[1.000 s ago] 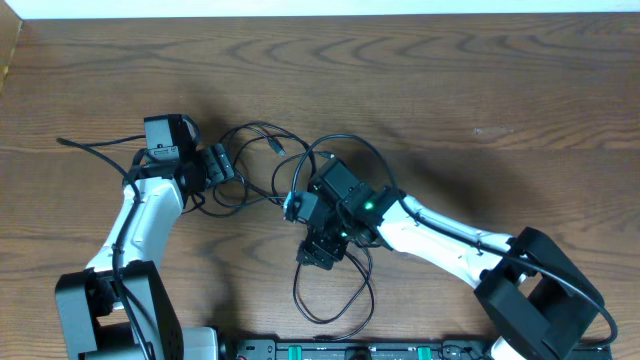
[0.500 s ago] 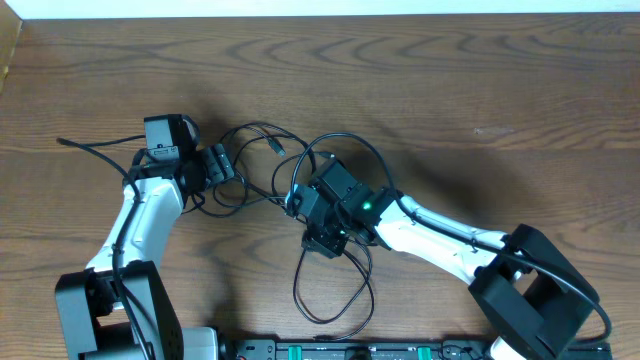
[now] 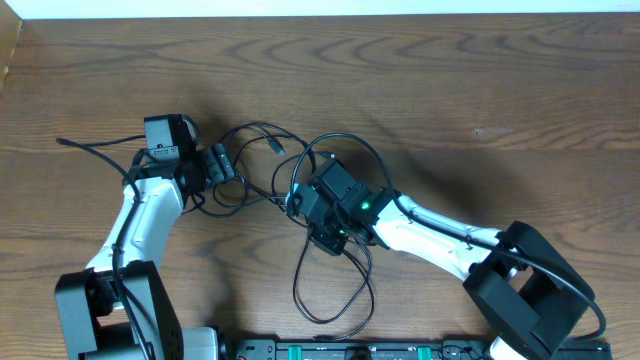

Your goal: Untangle cables

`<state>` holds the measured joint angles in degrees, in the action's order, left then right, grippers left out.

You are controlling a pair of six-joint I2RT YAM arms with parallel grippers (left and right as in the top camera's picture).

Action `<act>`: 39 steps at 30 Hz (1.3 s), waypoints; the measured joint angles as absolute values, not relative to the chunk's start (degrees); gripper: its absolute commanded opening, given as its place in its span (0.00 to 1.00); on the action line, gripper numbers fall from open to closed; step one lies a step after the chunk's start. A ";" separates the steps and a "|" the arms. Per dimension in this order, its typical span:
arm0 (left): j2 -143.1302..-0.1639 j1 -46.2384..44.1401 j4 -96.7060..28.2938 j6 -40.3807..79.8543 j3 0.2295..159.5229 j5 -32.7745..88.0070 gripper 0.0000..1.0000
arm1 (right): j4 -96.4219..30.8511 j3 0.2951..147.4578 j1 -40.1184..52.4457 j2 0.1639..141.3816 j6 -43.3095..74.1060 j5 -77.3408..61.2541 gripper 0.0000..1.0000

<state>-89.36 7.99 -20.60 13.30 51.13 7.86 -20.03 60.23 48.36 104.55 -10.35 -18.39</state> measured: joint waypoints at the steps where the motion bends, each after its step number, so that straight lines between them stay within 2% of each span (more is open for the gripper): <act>1: -89.36 7.99 -20.60 13.30 51.13 7.86 0.88 | -20.03 60.23 48.36 104.57 -10.35 -18.37 0.01; 9: -89.36 7.99 -20.60 13.30 51.13 7.86 0.88 | -20.84 61.12 46.33 104.33 -6.42 -18.48 0.01; 18: -89.36 7.99 -20.60 13.30 51.13 7.86 0.88 | -27.35 74.50 34.96 92.58 -1.65 -18.24 0.01; 26: -89.36 7.99 -20.60 13.30 51.13 7.86 0.88 | -22.17 81.89 27.83 78.59 -1.02 -17.47 0.01; 39: -89.36 7.99 -20.60 13.30 51.13 7.86 0.88 | -11.94 81.89 25.30 72.55 0.05 -10.22 0.01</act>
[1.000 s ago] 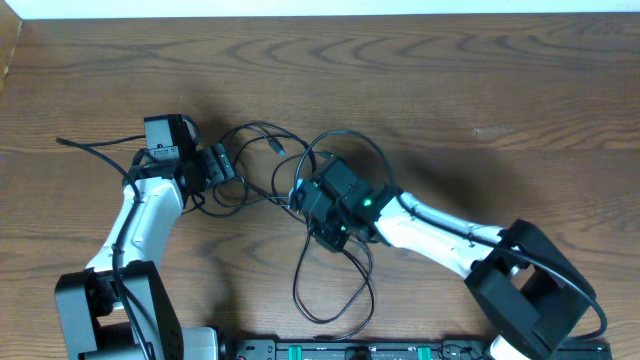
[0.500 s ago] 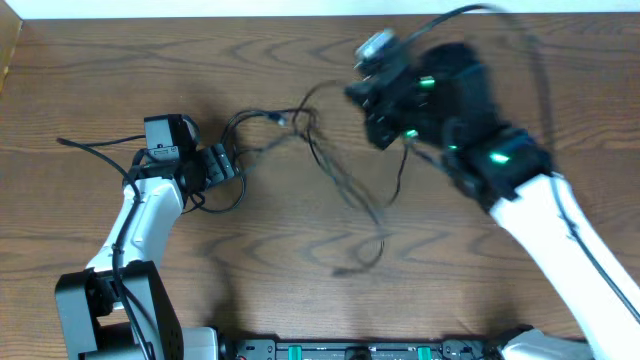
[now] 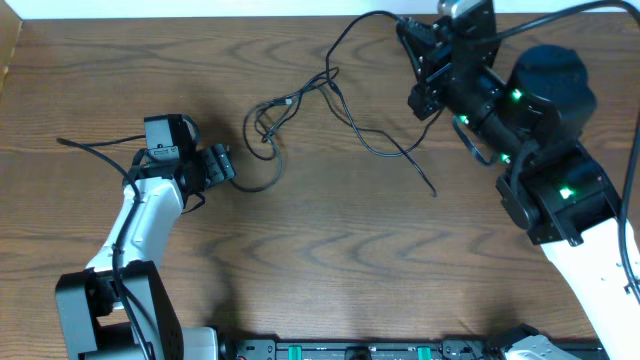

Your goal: Untangle cables

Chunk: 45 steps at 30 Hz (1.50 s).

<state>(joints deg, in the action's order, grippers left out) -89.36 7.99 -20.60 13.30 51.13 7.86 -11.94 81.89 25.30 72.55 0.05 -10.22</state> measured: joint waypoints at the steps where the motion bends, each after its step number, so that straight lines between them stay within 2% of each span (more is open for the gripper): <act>1: -89.36 7.99 -20.58 13.30 51.13 7.86 0.88 | -11.25 81.89 25.30 72.20 0.08 -9.80 0.01; 9: -89.36 7.99 -20.60 13.30 51.13 7.86 0.88 | -9.82 81.89 25.30 71.00 0.45 -7.44 0.01; 30: -89.36 7.99 -20.60 13.30 51.13 7.88 0.88 | -24.08 81.91 23.20 70.98 0.49 -5.48 0.01; 32: -89.36 7.99 -20.60 13.30 51.13 7.88 0.88 | -26.72 81.91 22.48 70.96 0.49 -5.08 0.01; 33: -89.36 7.99 -20.58 13.30 51.13 7.88 0.98 | -28.10 81.91 22.28 70.96 0.49 -5.04 0.01; 45: -89.36 7.99 -19.20 13.32 51.13 10.57 0.98 | -53.58 81.89 20.36 72.69 0.86 -1.10 0.01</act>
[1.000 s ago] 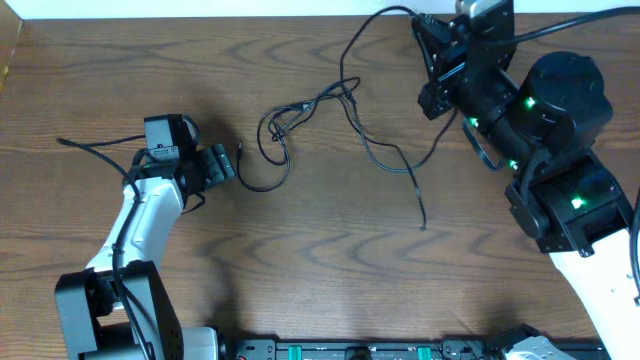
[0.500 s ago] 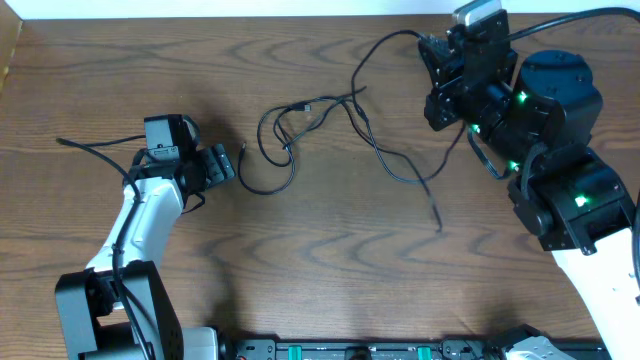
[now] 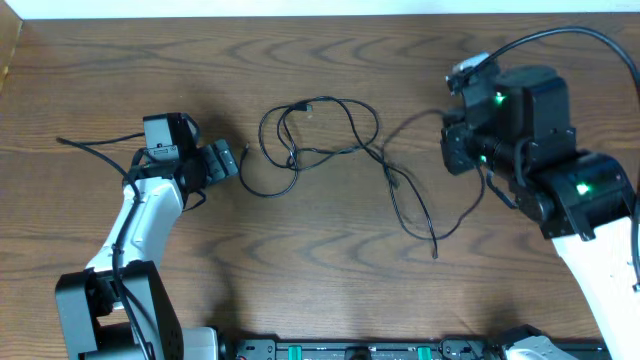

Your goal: Untangle cables

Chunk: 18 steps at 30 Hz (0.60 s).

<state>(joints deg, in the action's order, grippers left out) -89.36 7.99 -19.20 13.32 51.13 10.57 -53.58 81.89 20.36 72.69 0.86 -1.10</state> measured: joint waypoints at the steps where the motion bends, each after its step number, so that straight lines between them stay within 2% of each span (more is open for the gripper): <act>1: -89.36 7.99 -19.42 13.26 51.13 11.97 0.98 | -54.98 81.89 20.16 73.41 0.86 -0.19 0.01; 10: -89.36 5.98 -19.97 3.09 51.13 27.07 0.98 | -58.06 81.89 20.10 81.80 1.08 5.39 0.01; 18: -89.36 -4.38 -23.42 -14.31 51.13 28.69 0.98 | -57.89 81.89 19.79 90.30 2.28 7.29 0.01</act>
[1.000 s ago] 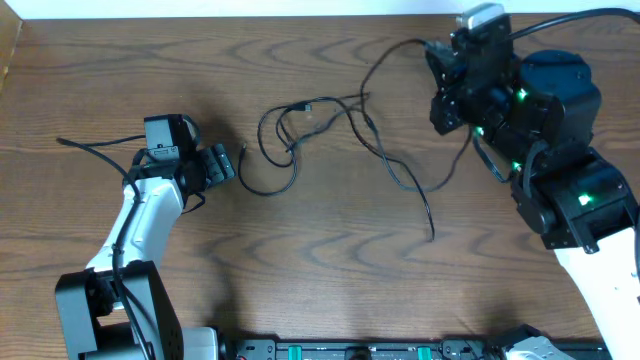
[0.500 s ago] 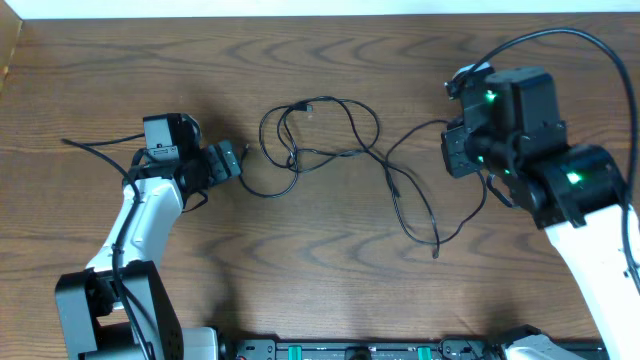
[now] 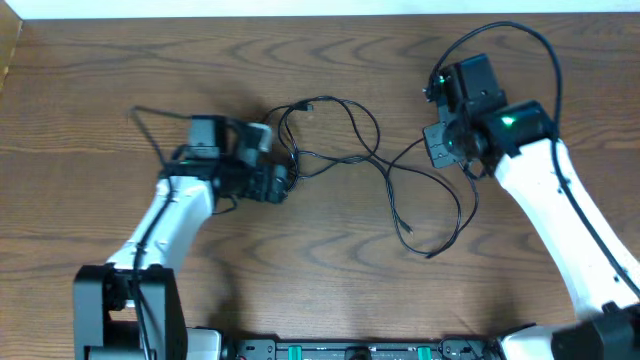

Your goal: Untangle cables

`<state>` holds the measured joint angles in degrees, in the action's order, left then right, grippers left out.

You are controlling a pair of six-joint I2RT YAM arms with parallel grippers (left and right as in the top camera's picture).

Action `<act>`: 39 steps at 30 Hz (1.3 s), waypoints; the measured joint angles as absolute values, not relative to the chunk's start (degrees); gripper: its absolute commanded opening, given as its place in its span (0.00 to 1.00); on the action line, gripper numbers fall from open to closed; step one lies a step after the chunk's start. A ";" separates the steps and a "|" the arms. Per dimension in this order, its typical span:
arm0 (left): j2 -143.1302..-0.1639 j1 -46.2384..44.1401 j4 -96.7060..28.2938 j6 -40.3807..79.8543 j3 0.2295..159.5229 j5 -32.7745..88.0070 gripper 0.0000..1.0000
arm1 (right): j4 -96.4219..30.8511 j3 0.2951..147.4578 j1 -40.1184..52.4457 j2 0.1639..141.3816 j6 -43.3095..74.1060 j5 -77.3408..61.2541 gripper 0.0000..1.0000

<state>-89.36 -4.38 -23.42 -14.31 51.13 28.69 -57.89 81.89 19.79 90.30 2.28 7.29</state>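
Note:
A thin black cable [image 3: 345, 150] lies on the wooden table, looped and crossed over itself at the left [image 3: 300, 135]. Its free tail curves down to an end [image 3: 430, 255] at lower right. My left gripper [image 3: 283, 183] sits at the lower left of the loops, its jaws apparently apart, with strands right at the fingers. My right gripper [image 3: 432, 147] is at the cable's right side. One strand rises from the table straight into it, so it looks shut on the cable.
The table's far edge [image 3: 320, 14] runs along the top. A dark rail [image 3: 350, 351] lines the near edge. The right arm's own lead [image 3: 545, 50] arcs above its wrist, and the left arm's lead [image 3: 150, 125] trails left.
My left gripper moved right, from beside the cable's left end to the tangled loops. My right gripper shifted a little left and lower, and the cable's tail slid slightly left.
Both grippers first met at a tight tangle in the middle of the table. The right gripper then held the cable high at the far right, stretching it out. Then it was lower and the cable lay spread on the table. Now the left gripper is at the loops.

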 measured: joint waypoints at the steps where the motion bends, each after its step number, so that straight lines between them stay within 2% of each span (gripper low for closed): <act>1: -89.36 -5.80 -23.42 -15.99 51.13 27.73 0.98 | -57.67 81.89 19.75 91.31 2.44 7.35 0.01; 12: -89.36 -16.67 -22.20 -33.10 51.13 12.71 0.98 | -53.21 81.89 18.55 96.57 2.81 7.25 0.01; 19: -90.08 -21.76 -13.13 -38.30 51.13 3.16 0.98 | -51.33 81.89 14.94 96.92 0.84 0.47 0.01; 29: -98.67 -25.23 -11.53 -45.01 51.13 -0.16 0.98 | -51.29 81.89 9.26 96.90 -2.83 -10.90 0.01; 39: -99.88 -30.04 -6.50 -45.54 51.20 -0.36 0.98 | -50.24 81.89 8.36 96.92 -3.62 -14.41 0.01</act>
<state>-99.88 -30.04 -6.50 -45.54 51.20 -0.36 -50.24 81.89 8.36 96.92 -3.62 -14.41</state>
